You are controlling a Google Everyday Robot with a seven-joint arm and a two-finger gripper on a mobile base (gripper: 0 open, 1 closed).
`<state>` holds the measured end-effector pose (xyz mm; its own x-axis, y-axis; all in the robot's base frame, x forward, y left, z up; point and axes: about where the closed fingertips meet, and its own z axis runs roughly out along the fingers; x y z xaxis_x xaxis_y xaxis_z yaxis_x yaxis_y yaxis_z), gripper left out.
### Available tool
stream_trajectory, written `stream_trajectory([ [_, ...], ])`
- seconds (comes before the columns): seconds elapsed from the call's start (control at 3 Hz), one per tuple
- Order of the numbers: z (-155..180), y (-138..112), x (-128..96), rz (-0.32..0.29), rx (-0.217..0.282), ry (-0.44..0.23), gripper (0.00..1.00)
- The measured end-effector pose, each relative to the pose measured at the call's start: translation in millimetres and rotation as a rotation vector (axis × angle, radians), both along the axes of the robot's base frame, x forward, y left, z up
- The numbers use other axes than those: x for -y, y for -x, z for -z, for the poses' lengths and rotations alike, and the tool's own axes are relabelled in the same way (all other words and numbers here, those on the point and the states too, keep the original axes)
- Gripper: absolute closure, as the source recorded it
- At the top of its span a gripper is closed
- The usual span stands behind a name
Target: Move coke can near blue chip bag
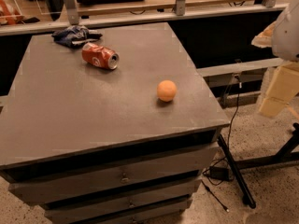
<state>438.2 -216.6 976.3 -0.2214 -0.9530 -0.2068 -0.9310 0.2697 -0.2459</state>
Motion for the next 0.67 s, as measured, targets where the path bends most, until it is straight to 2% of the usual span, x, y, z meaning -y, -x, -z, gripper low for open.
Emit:
stream_trajectory([
  [0.67,-2.9,-1.2,-1.2,0.003,0.012,-0.018,0.0],
])
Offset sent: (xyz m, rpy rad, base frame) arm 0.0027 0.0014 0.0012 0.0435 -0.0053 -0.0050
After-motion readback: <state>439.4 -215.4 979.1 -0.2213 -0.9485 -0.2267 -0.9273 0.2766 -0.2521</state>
